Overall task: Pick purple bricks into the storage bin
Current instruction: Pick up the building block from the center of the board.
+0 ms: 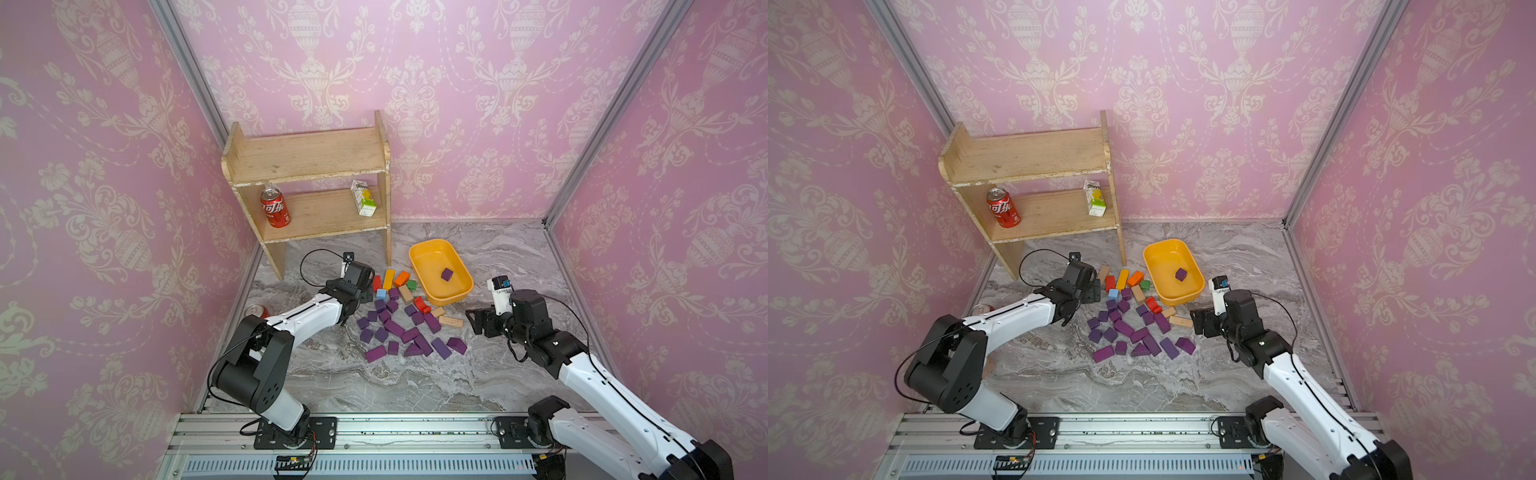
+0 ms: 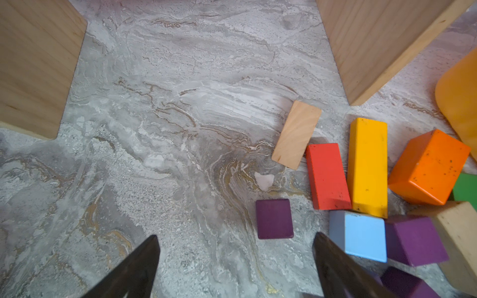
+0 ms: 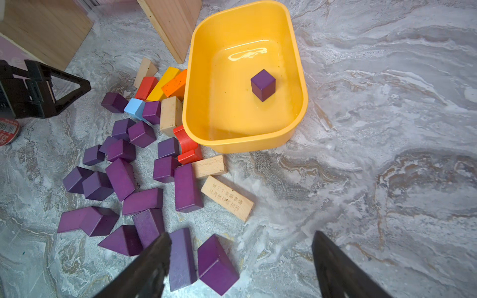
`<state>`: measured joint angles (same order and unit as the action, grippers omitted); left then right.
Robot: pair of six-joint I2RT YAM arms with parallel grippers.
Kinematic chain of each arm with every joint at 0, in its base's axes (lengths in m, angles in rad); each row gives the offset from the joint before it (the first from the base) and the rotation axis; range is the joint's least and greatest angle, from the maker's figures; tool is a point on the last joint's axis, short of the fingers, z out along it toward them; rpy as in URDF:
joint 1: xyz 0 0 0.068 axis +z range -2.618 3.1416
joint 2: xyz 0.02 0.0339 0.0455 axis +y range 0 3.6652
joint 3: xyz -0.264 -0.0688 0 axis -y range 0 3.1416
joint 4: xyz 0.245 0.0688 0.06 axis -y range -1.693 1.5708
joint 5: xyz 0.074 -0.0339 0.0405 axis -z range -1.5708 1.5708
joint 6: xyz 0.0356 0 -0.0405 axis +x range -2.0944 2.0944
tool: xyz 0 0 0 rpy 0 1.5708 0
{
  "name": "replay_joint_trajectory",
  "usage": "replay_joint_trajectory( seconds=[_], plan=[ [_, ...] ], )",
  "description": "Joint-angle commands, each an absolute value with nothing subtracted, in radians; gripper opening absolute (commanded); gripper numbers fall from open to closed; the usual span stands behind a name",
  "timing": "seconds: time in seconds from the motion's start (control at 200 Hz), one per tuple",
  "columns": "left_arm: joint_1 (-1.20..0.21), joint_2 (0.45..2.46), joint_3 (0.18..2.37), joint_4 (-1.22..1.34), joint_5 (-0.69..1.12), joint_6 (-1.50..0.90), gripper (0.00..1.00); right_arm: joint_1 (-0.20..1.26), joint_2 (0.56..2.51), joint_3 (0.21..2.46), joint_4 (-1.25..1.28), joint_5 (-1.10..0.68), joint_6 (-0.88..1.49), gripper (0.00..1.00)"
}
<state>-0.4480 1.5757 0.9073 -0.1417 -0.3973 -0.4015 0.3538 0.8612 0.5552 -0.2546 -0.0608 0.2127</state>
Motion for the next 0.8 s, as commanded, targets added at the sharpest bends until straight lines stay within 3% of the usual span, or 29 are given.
replay_joint_trajectory(
  seconds=[0.0,0.195,0.36,0.6,0.791],
  plan=[
    [-0.443,1.582,0.932,-0.16,-0.38,-0.428,0.9,0.353,0.843,0.525,-0.217,-0.048,0.204,0.87],
    [-0.443,1.665,0.988,-0.165,-0.327,-0.408,0.76,0.353,0.846,0.494,-0.205,-0.04,0.222,0.88],
    [-0.444,1.718,1.035,-0.179,-0.315,-0.401,0.75,0.353,0.828,0.448,-0.17,-0.037,0.262,0.88],
    [-0.443,1.816,1.122,-0.245,-0.306,-0.409,0.63,0.353,0.827,0.439,-0.171,-0.022,0.258,0.88],
    [-0.439,1.89,1.186,-0.33,-0.329,-0.455,0.61,0.351,0.818,0.421,-0.157,-0.014,0.28,0.89]
  ],
)
